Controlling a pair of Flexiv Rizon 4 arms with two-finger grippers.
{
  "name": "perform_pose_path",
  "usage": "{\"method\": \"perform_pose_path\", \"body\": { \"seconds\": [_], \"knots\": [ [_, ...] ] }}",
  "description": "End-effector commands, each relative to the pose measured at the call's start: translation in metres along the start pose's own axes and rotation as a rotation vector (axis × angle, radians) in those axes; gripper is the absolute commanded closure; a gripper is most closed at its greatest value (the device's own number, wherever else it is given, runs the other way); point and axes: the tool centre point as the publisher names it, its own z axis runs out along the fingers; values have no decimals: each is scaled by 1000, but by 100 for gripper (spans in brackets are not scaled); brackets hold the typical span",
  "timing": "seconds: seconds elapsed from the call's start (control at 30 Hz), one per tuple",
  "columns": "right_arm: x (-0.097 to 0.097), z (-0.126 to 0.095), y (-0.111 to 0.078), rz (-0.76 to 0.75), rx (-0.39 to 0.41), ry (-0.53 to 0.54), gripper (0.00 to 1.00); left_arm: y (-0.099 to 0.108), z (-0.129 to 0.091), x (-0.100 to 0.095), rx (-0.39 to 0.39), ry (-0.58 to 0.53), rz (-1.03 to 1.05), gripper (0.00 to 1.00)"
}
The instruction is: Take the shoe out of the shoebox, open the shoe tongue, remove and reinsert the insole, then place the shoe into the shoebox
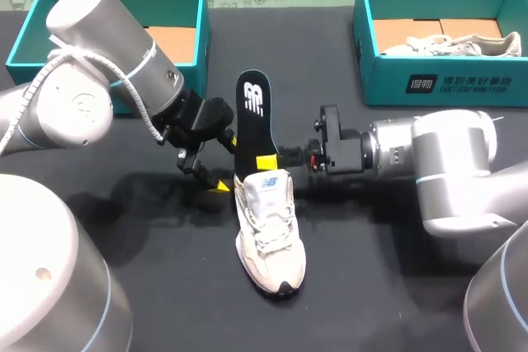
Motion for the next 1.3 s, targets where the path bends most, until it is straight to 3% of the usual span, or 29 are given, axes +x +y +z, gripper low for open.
{"method": "perform_pose_path", "body": {
  "seconds": [0.03,0.97,1.1,1.13,1.17,1.3],
  "knots": [
    [3,0,7,-7,21,3,68,0,0,0,-1,0,1,0],
    [-17,21,32,-27,67,88,69,0,0,0,-1,0,1,0],
    [-24,22,29,14,45,88,79,0,0,0,-1,0,1,0],
    [-25,22,28,15,46,92,86,0,0,0,-1,0,1,0],
    [-25,22,27,22,46,93,100,0,0,0,-1,0,1,0],
    [-26,19,22,50,46,84,100,0,0,0,-1,0,1,0]
  ]
}}
